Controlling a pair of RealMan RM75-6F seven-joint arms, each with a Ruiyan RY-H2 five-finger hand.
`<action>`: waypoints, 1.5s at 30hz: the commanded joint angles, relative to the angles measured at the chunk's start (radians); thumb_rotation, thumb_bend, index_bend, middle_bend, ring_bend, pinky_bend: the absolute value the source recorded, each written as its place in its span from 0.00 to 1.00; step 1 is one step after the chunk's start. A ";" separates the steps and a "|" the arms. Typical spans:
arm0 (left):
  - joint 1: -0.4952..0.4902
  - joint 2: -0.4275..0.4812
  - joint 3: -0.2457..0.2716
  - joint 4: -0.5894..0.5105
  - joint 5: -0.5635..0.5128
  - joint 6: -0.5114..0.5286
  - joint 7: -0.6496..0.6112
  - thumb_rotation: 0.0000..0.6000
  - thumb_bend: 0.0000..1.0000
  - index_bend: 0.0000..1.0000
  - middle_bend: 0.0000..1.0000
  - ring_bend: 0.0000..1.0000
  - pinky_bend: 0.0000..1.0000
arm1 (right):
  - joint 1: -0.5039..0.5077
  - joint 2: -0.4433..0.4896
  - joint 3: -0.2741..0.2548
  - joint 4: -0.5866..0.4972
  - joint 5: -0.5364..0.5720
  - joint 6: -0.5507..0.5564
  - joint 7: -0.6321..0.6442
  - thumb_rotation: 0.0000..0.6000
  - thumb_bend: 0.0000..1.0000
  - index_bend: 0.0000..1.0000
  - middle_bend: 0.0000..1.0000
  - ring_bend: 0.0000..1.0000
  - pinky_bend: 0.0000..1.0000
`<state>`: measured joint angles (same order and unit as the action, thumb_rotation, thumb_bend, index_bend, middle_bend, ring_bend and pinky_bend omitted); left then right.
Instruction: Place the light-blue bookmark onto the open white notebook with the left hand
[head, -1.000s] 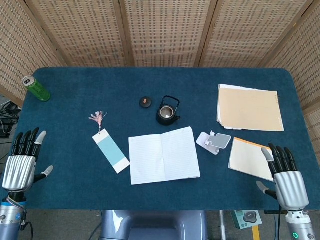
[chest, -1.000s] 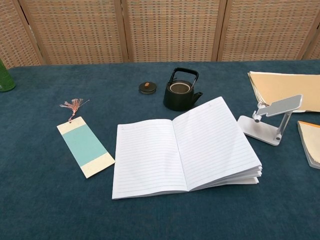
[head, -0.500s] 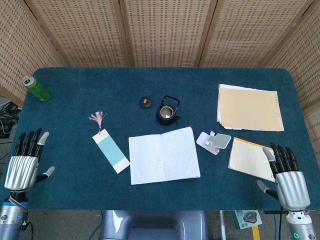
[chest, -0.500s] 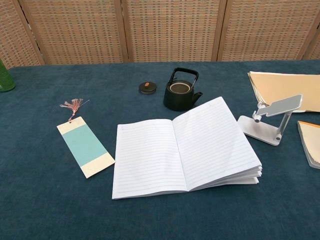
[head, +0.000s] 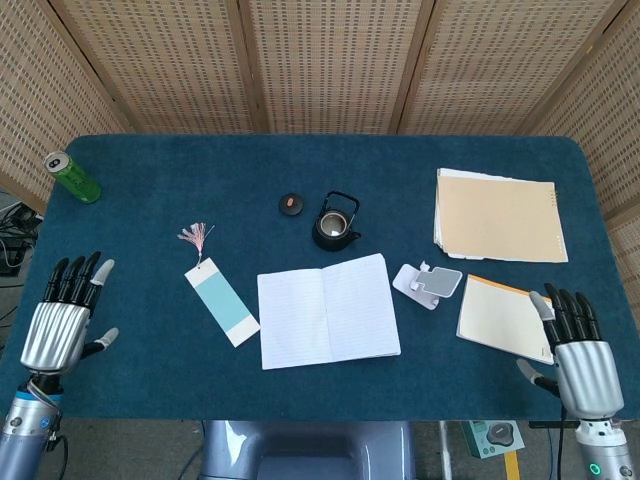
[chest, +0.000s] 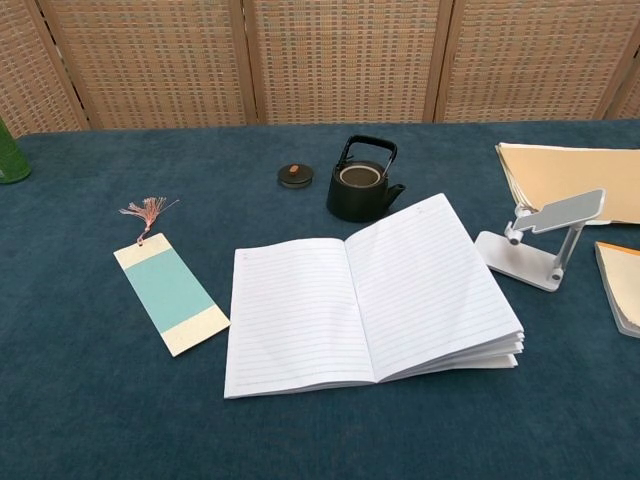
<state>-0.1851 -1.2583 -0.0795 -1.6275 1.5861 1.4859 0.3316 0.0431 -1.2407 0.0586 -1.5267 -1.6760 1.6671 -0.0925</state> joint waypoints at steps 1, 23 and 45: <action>-0.056 0.014 -0.007 0.065 0.048 -0.049 -0.046 1.00 0.12 0.00 0.00 0.00 0.00 | 0.001 0.000 0.006 0.006 0.013 -0.005 0.009 1.00 0.12 0.01 0.00 0.00 0.00; -0.342 -0.018 0.080 0.390 0.220 -0.317 -0.354 1.00 0.12 0.16 0.00 0.00 0.00 | 0.024 -0.032 0.054 0.095 0.140 -0.081 0.031 1.00 0.12 0.02 0.00 0.00 0.00; -0.536 -0.141 0.115 0.516 0.193 -0.546 -0.379 1.00 0.13 0.21 0.00 0.00 0.00 | 0.037 -0.062 0.081 0.166 0.190 -0.094 0.048 1.00 0.12 0.03 0.00 0.00 0.00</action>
<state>-0.7127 -1.3949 0.0321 -1.1112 1.7791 0.9480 -0.0519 0.0813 -1.3025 0.1379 -1.3621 -1.4872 1.5712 -0.0475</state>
